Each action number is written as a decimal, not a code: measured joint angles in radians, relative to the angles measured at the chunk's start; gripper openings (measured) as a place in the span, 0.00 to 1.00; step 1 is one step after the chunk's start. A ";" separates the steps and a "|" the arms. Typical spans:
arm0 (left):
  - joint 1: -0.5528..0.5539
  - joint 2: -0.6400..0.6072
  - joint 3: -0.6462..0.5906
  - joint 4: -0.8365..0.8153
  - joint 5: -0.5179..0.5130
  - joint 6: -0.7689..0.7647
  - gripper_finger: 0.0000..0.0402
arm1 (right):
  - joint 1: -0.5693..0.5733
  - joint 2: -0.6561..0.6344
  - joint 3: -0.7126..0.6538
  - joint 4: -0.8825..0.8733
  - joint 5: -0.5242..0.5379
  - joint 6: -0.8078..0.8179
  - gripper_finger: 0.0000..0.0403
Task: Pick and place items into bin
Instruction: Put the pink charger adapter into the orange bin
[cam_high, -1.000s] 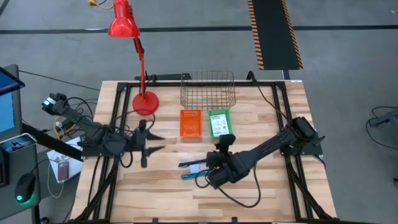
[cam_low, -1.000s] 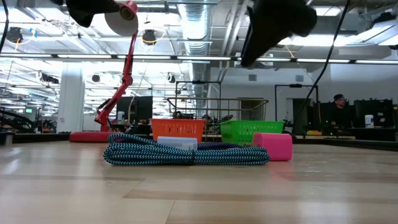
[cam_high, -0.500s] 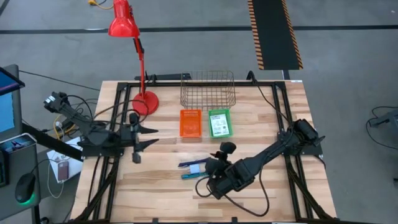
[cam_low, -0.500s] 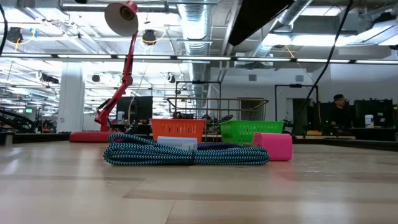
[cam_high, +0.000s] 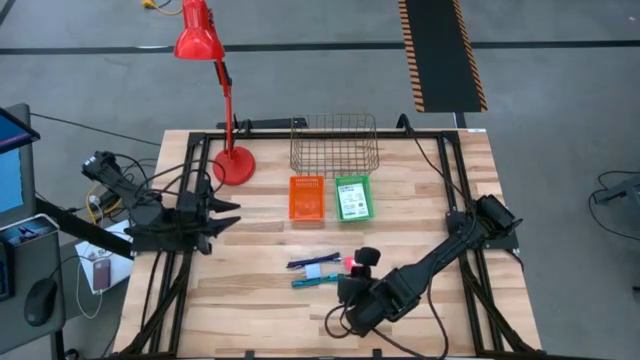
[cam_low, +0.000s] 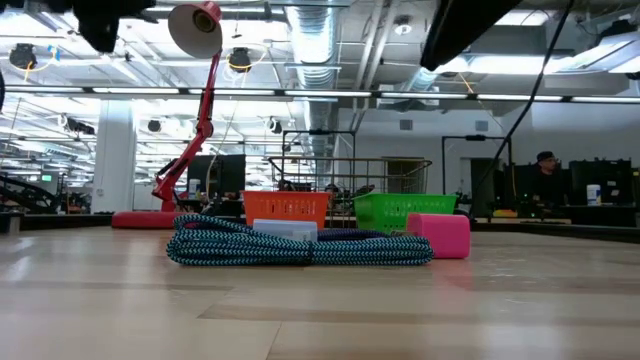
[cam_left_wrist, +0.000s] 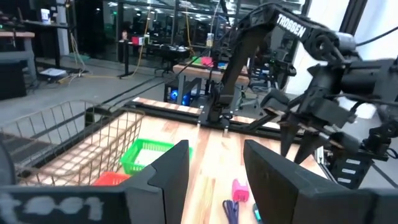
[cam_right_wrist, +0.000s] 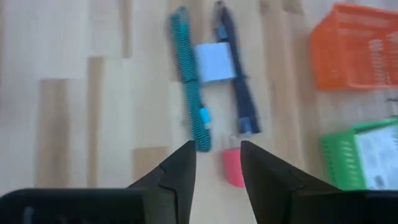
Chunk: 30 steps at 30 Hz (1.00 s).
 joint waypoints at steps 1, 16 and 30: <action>0.000 -0.009 -0.013 0.001 0.000 -0.001 0.35 | -0.002 0.000 0.000 0.006 -0.011 -0.019 0.29; 0.000 -0.013 -0.048 0.000 0.004 0.120 0.35 | -0.144 0.000 0.000 0.039 -0.189 -0.026 0.30; 0.000 -0.013 -0.048 -0.001 0.004 0.149 0.35 | -0.220 -0.001 -0.041 -0.118 -0.306 -0.033 0.51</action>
